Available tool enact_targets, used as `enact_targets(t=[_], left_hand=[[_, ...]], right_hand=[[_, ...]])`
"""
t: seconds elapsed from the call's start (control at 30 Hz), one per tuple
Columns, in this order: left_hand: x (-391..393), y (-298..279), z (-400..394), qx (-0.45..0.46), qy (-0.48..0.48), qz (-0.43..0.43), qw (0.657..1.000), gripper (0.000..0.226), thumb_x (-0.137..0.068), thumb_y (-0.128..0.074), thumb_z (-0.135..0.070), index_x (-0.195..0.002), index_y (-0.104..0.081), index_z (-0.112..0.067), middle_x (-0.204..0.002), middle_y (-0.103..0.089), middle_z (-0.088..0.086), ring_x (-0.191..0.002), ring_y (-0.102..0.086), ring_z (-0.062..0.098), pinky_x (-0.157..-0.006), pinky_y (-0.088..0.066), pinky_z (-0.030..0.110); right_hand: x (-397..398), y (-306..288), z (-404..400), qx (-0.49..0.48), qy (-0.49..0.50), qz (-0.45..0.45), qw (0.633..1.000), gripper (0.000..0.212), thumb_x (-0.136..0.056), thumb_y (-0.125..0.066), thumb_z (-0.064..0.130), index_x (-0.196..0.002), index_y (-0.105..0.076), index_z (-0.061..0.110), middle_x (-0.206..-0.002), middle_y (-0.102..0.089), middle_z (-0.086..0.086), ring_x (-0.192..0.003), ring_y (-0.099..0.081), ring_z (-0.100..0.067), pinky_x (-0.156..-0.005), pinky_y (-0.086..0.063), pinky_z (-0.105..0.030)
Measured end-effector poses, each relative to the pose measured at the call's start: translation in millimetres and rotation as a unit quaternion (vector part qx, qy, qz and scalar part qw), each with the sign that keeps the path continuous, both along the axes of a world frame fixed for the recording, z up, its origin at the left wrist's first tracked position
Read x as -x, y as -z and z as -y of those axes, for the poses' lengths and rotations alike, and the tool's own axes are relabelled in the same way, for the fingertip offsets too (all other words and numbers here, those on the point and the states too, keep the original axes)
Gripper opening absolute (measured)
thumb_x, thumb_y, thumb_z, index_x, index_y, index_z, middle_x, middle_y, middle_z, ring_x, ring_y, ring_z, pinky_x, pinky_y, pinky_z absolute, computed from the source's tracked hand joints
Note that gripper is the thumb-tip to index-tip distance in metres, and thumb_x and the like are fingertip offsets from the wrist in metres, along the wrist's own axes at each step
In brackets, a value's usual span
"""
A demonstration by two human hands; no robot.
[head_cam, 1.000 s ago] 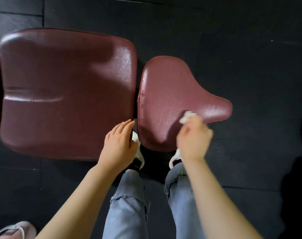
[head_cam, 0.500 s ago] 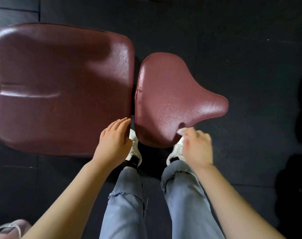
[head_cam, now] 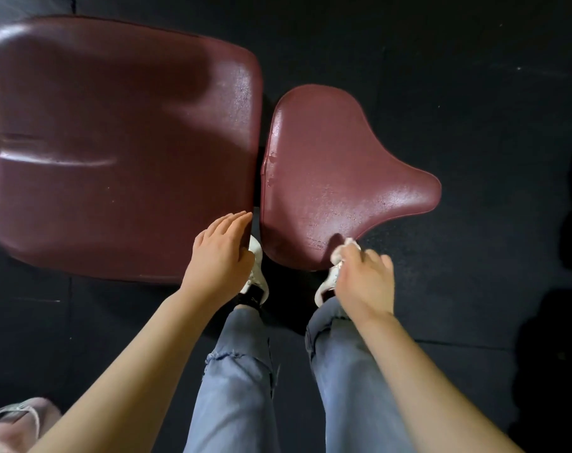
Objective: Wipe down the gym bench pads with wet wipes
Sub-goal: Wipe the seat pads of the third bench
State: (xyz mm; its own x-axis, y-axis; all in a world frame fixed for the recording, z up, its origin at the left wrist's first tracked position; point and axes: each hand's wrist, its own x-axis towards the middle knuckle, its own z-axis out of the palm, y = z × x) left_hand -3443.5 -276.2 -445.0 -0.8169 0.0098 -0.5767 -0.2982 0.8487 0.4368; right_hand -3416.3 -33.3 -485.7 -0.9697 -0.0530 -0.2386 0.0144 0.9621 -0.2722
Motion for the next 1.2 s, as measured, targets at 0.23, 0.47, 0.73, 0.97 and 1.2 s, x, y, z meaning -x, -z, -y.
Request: enact_targets(t=[0.23, 0.47, 0.73, 0.97, 1.2], left_hand=[[-2, 4, 4, -0.007, -0.004, -0.011, 1.000, 0.061, -0.089, -0.055, -0.009, -0.149, -0.042, -0.017, -0.155, -0.040, -0.003, -0.146, -0.027, 0.017, -0.117, -0.020, 0.040], [-3, 5, 2, -0.007, -0.007, -0.017, 1.000, 0.057, -0.091, -0.054, -0.011, -0.147, -0.044, -0.016, -0.154, -0.042, -0.002, -0.146, -0.029, 0.019, -0.117, -0.022, 0.040], [-12, -10, -7, 0.003, -0.017, 0.009, 1.000, 0.059, -0.089, -0.051, -0.013, -0.148, -0.042, -0.018, -0.153, -0.042, -0.002, -0.145, -0.030, 0.019, -0.114, -0.024, 0.043], [-5, -69, -37, 0.003, -0.057, -0.019, 0.998, 0.058, -0.087, -0.053, -0.011, -0.144, -0.047, -0.015, -0.149, -0.048, 0.003, -0.140, -0.038, 0.024, -0.114, -0.032, 0.045], [10, -151, -66, 0.052, -0.023, -0.059, 0.997, 0.056, -0.094, -0.052, -0.023, -0.148, -0.041, -0.019, -0.155, -0.040, -0.001, -0.145, -0.031, 0.021, -0.117, -0.025, 0.039]], right_hand=[[7, 14, 84, 0.080, -0.171, 0.040, 0.981, 0.024, -0.069, -0.067, 0.003, -0.089, -0.065, 0.017, -0.084, -0.067, -0.003, -0.080, -0.062, -0.026, -0.070, -0.041, -0.036], [23, 5, 85, -0.078, -0.452, 0.022, 0.888, 0.029, -0.080, -0.048, 0.018, -0.099, -0.070, 0.022, -0.089, -0.069, 0.001, -0.074, -0.063, -0.015, -0.067, -0.044, -0.029], [38, -31, -35, -0.196, -0.371, 0.177, 0.890, 0.019, -0.077, -0.063, 0.011, -0.090, -0.057, 0.023, -0.082, -0.063, 0.005, -0.080, -0.060, -0.020, -0.071, -0.038, -0.033], [78, -102, -38, 0.011, -0.204, 0.120, 0.972, 0.007, -0.088, -0.055, 0.008, -0.089, -0.057, 0.014, -0.082, -0.069, 0.000, -0.078, -0.059, -0.029, -0.074, -0.034, -0.037], [109, -184, -44, 0.108, -0.100, 0.179, 0.973, 0.008, -0.094, -0.049, 0.021, -0.094, -0.057, 0.022, -0.075, -0.059, 0.007, -0.079, -0.058, -0.024, -0.060, -0.034, -0.030]])
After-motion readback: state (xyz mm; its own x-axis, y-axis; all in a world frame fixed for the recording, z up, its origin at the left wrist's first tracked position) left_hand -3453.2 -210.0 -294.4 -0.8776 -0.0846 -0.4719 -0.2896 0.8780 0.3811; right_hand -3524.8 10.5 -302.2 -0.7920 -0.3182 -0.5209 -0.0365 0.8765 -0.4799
